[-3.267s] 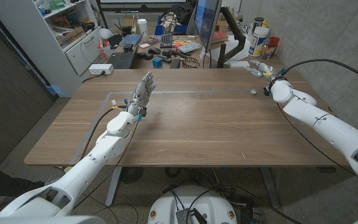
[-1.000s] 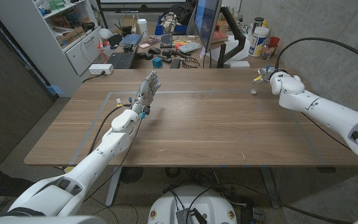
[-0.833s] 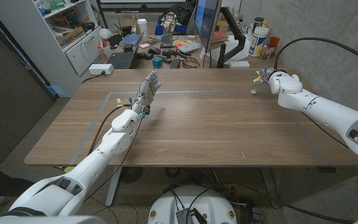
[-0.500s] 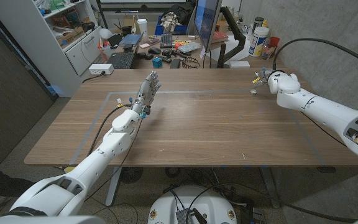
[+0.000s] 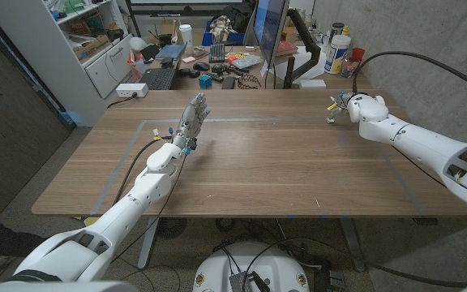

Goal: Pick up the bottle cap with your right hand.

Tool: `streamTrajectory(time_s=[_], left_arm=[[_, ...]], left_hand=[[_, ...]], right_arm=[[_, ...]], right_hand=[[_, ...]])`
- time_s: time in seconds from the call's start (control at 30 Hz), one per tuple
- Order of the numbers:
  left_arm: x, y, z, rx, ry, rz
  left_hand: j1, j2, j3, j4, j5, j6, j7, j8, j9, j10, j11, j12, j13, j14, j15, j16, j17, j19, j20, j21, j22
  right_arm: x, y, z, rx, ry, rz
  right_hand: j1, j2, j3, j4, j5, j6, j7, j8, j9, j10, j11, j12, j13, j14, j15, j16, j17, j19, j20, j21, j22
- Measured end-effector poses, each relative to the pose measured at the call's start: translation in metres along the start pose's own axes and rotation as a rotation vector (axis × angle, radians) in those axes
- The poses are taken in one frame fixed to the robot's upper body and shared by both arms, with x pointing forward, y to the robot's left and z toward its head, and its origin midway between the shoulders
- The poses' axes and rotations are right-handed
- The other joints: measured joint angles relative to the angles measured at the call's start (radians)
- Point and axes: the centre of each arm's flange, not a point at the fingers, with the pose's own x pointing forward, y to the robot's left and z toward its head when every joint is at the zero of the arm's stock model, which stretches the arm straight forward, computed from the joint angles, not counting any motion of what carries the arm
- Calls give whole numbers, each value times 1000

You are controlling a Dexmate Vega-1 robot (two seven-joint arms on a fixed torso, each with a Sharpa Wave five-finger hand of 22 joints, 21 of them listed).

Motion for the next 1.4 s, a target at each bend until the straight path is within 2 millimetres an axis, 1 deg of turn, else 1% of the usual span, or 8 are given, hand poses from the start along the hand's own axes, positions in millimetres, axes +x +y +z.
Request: streamTrajectory(time_s=[0.2, 0.3, 0.37, 1.07, 1.1, 1.3, 1.33, 1.4], left_arm=[[-1, 0, -2, -3, 2, 4], [-1, 1, -2, -5, 0, 6], [-1, 1, -2, -6, 1, 7], [1, 0, -3, -14, -6, 10], [1, 0, -4, -14, -6, 10], [2, 0, -4, -16, -5, 11], [2, 0, -4, -16, -7, 9], [3, 0, -4, -16, -7, 10]], left_hand=[[0, 0, 0, 0, 0, 0, 0, 0, 0, 0, 0, 0, 0, 0, 0, 0, 0, 0, 0, 0, 0], [0, 0, 0, 0, 0, 0, 0, 0, 0, 0, 0, 0, 0, 0, 0, 0, 0, 0, 0, -5, 0], [0, 0, 0, 0, 0, 0, 0, 0, 0, 0, 0, 0, 0, 0, 0, 0, 0, 0, 0, -5, 0], [0, 0, -7, -1, 4, 0, 0, 0, 0, 0, 0, 0, 0, 0, 0, 0, 0, 0, 0, -5, 0], [0, 0, -7, -1, 4, 0, 0, 0, 0, 0, 0, 0, 0, 0, 0, 0, 0, 0, 0, -5, 0], [-4, -4, -7, -1, 4, 0, 0, 0, 0, 0, 0, 0, 0, 0, 0, 0, 0, 0, 0, -5, 0], [-5, -5, -7, -1, 4, 0, 0, 0, 0, 0, 0, 0, 0, 0, 0, 0, 0, 0, 0, -5, 0], [-5, -5, -7, -1, 4, 0, 0, 0, 0, 0, 0, 0, 0, 0, 0, 0, 0, 0, 0, -5, 0]], right_arm=[[3, 1, 4, -17, 2, 28], [5, 1, 6, -24, 4, 39], [5, 1, 6, -28, 5, 43], [18, 3, 14, -79, 22, 119], [19, 3, 14, -81, 23, 122], [20, 4, 16, -84, 13, 133], [24, 2, 17, -91, 25, 143], [25, 2, 17, -93, 24, 149]], right_hand=[[0, 0, -7, 7, 0, 0, 0, 0, 0, -16, 16, -8, 0, -5, 2, -4, 0, -7, 7, 0, -11], [0, 0, -4, 11, 0, 0, 0, 0, 0, -16, 16, -8, 0, -5, 2, -8, 0, -11, 11, 0, -16], [0, 0, -3, 11, 0, 0, 0, -5, 0, -12, 12, -7, 0, -5, 2, -8, 0, -11, 11, 0, -17], [12, -3, 0, 14, 8, 0, 0, -6, 0, -15, -1, -18, 0, -6, 2, -23, -2, -14, 7, 0, -38], [15, -1, 1, 15, 8, 0, 0, -12, 0, -18, -4, -19, 0, -11, 4, -23, -1, -16, 5, 0, -40], [29, 13, 4, 18, 13, 0, 0, -12, 0, -18, -4, -19, 0, -16, 2, -31, 0, -23, -2, 0, -44], [29, 13, 4, 18, 13, 0, 0, -12, 0, -18, -4, -19, 0, -16, 3, -31, 0, -23, -2, 0, -46], [34, 19, 12, 19, 17, 0, 0, -12, 0, -12, -10, -19, 0, -21, 7, -31, 0, -27, -6, 1, -49]])
